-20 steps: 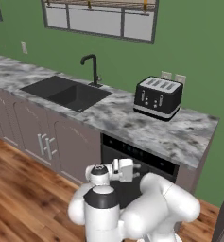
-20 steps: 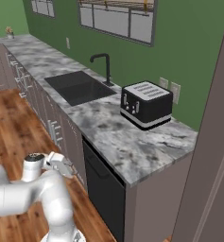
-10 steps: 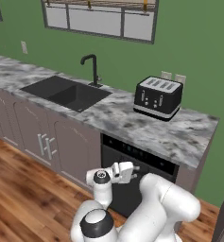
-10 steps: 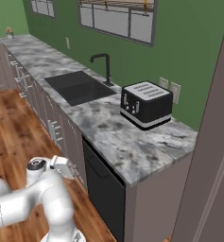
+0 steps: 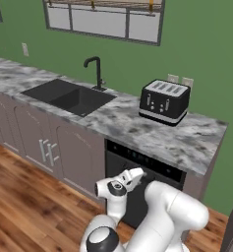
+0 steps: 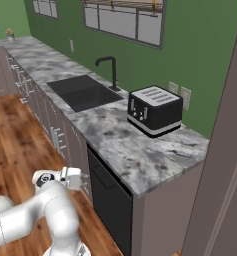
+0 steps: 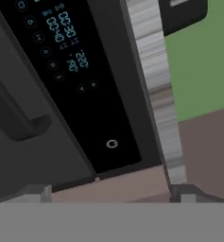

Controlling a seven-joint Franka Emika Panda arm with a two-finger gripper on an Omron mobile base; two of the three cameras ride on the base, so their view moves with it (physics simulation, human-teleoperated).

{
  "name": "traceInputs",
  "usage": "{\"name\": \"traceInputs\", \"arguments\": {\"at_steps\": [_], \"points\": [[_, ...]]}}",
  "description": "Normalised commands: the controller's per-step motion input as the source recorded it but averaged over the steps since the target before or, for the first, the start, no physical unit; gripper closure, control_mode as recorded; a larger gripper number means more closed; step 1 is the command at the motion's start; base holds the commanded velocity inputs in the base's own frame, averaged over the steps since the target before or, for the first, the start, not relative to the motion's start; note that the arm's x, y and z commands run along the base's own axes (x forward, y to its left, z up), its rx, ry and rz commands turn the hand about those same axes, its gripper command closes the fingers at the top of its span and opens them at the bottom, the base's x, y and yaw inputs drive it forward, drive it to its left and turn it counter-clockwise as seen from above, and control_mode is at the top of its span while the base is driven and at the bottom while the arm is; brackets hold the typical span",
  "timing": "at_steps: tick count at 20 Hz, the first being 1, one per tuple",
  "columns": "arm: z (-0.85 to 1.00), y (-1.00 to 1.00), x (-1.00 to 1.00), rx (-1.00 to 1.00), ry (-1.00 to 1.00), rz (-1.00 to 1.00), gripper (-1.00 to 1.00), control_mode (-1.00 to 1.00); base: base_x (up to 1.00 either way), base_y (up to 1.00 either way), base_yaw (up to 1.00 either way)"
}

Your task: Open the dishwasher door and pull out the top rack.

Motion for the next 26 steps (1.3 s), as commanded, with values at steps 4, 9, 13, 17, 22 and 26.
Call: {"name": "traceInputs", "arguments": {"at_steps": [4, 9, 13, 17, 22, 26], "points": [[-0.31, 0.0, 0.63, 0.04, 0.0, 0.1, -1.0, -1.0, 0.0, 0.0, 0.0], [-0.46, 0.0, 0.59, 0.0, 0.0, 0.07, -1.0, -1.0, 0.0, 0.0, 0.0], [-0.55, 0.03, 0.52, 0.0, 0.04, 0.03, -1.0, -1.0, 0.0, 0.0, 0.0], [-0.53, 0.09, 0.5, 0.0, 0.06, 0.0, -1.0, -1.0, 0.0, 0.0, 0.0], [-0.47, 0.1, 0.52, 0.0, 0.05, 0.0, -1.0, -1.0, 0.0, 0.0, 0.0], [-0.45, 0.0, 0.55, 0.0, 0.01, 0.02, -1.0, -1.0, 0.0, 0.0, 0.0]]}}
